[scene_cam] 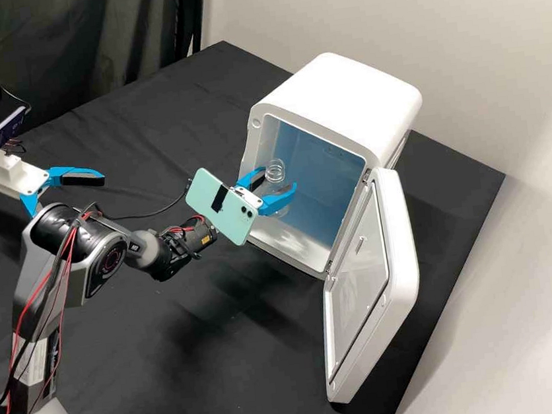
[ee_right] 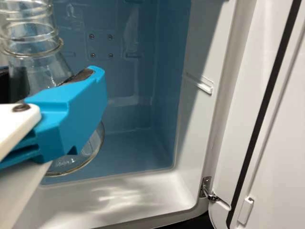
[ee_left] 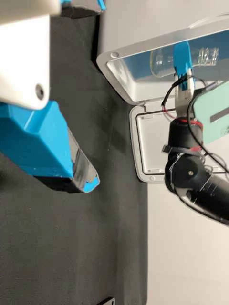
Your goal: Place the flask in the incubator
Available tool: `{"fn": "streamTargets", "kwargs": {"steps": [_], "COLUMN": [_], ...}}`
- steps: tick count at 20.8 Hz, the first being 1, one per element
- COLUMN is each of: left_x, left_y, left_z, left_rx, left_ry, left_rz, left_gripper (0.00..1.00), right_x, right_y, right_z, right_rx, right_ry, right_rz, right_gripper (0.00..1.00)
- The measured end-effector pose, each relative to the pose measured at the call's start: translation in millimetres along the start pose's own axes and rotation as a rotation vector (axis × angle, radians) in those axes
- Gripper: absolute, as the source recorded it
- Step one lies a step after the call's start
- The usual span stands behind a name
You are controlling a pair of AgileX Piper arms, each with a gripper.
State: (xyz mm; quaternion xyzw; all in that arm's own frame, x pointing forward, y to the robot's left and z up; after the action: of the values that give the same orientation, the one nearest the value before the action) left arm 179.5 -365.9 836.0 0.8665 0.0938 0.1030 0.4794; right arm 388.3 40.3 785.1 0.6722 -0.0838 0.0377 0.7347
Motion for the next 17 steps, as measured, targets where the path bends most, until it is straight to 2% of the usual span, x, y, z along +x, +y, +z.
{"fn": "streamTargets", "kwargs": {"steps": [4,13,17], "left_x": [0.7,0.7,0.7], "left_y": [-2.1,-2.1,-2.1], "left_z": [-0.6,-0.6,-0.6], "left_rx": [-0.003,-0.003,-0.003], "left_ry": [0.002,0.002,0.002], "left_rz": [-0.011,-0.011,-0.011], "left_gripper": [1.00,1.00,1.00], "right_x": [5.2,4.7,6.7], "right_y": [-3.5,-3.9,-9.6], "right_z": [-1.2,-1.0,2.9], "right_rx": [-0.003,-0.001,-0.004], "right_ry": [-0.021,-0.024,-0.035], "right_rz": [-0.005,-0.005,-0.015], "right_gripper": [0.00,0.00,0.00]}}
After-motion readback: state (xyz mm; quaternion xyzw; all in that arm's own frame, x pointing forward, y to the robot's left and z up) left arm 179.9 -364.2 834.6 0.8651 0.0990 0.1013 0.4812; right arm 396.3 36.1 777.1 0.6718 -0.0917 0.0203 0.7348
